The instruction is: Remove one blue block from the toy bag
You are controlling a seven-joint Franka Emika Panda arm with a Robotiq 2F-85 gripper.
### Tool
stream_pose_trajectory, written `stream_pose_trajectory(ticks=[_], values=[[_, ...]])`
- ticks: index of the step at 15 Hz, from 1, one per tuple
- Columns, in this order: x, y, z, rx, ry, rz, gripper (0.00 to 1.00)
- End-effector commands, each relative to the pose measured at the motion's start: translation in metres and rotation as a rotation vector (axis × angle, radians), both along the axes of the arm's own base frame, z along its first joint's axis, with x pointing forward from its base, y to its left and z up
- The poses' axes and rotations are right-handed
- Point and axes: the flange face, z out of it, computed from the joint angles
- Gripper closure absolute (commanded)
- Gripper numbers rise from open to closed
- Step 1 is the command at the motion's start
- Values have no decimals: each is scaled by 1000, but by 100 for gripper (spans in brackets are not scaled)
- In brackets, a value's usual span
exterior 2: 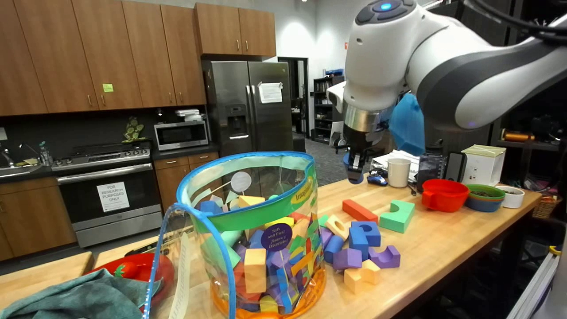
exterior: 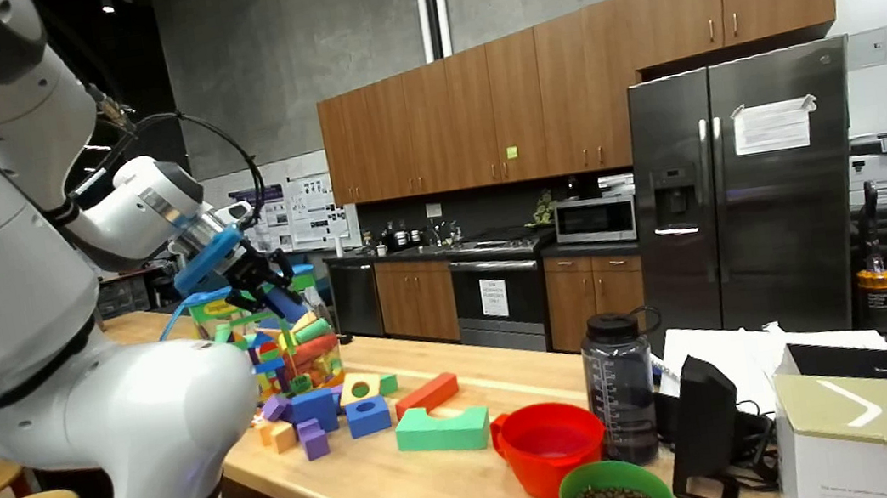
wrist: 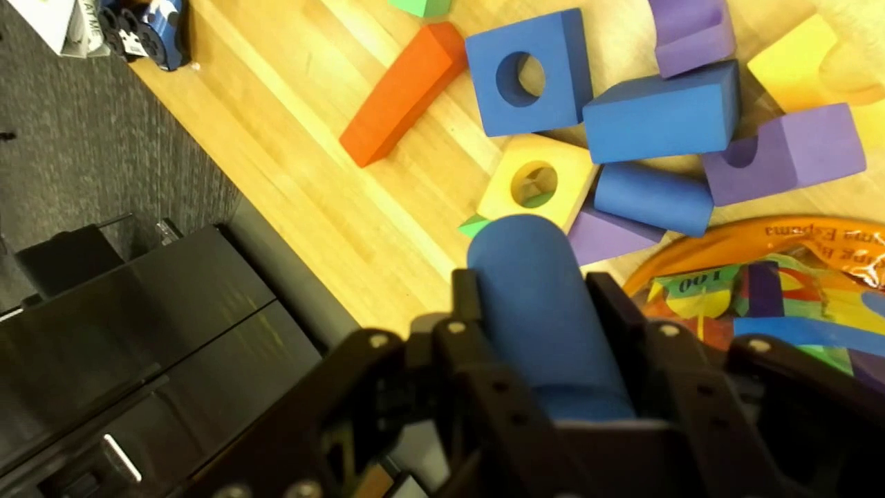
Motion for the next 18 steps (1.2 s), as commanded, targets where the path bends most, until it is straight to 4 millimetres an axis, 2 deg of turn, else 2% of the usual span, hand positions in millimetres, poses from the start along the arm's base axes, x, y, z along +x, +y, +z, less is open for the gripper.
stream_pose_trajectory(ticks=[1,5,12,15,18], values=[[-5,-7,-18,17,-42,-9,84],[5,-16,-27,22,-40,16,84],[40,-41,-4,-65,-161,77,84],[44,-48,-4,-79,-183,83,84],[38,-52,-12,-74,-173,66,84]])
